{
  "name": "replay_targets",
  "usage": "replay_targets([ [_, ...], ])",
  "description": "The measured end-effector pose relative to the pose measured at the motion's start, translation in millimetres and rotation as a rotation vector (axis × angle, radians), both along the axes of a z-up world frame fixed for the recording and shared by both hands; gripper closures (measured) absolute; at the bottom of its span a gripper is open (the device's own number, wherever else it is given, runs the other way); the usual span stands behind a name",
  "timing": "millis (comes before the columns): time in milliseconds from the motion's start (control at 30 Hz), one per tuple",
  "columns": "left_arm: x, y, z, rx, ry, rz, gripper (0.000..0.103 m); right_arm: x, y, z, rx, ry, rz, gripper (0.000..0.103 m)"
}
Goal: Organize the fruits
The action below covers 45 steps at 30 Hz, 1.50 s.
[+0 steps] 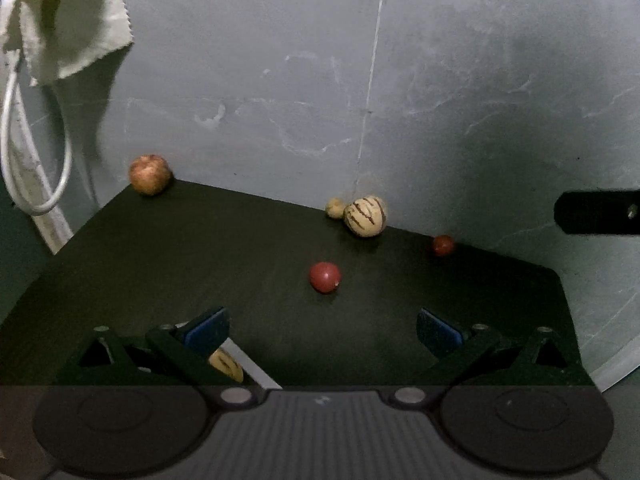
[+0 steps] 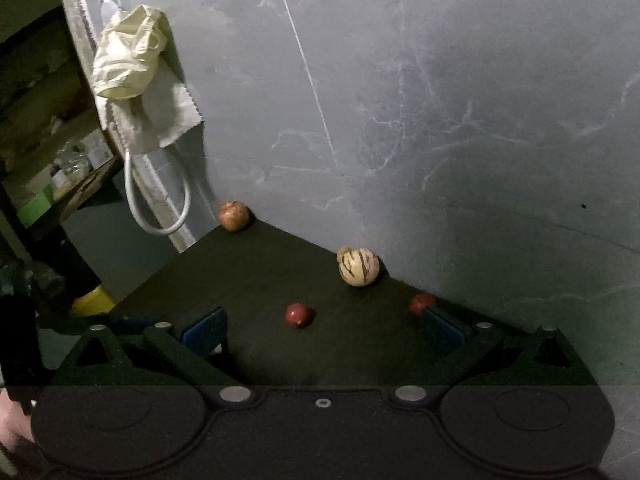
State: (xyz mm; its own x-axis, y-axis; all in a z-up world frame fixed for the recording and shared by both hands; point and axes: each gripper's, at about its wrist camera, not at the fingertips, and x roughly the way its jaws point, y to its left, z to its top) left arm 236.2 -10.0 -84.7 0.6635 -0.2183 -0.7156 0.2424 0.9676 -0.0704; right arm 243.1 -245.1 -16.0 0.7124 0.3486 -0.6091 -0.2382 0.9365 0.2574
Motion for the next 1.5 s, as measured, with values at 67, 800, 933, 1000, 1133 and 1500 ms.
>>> replay_targets([
  [67, 11.0, 2.8, -6.3, -0.008, 0.009, -0.011, 0.001, 8.2, 5.4, -2.3, -0.008, 0.004, -0.013, 0.001],
  [800, 86.3, -30.7, -64.6, 0.061, 0.027, -0.155, 0.016, 100.9, 23.5, -60.6, 0.078, 0.158, -0.159, 0.002],
  [933, 93.1, -30.3, -72.7, 0.069, 0.046, -0.147, 0.023, 110.9, 24.3, -64.6, 0.098, 0.176, -0.16, 0.002],
  [1000, 97.8, -30.9, -76.9, 0.081, 0.055, -0.145, 0.025, 115.1, 24.9, -67.6, 0.1, 0.183, -0.163, 0.002],
  [1133, 106.2, -29.7, -82.9, 0.078, 0.079, -0.142, 0.035, 122.3, 29.6, -71.7, 0.094, 0.191, -0.153, 0.003],
  [1500, 108.4, -24.2, -86.4, 0.086, 0.065, -0.166, 0.047, 154.5, 38.2, -95.1, 0.097, 0.244, -0.161, 0.006],
])
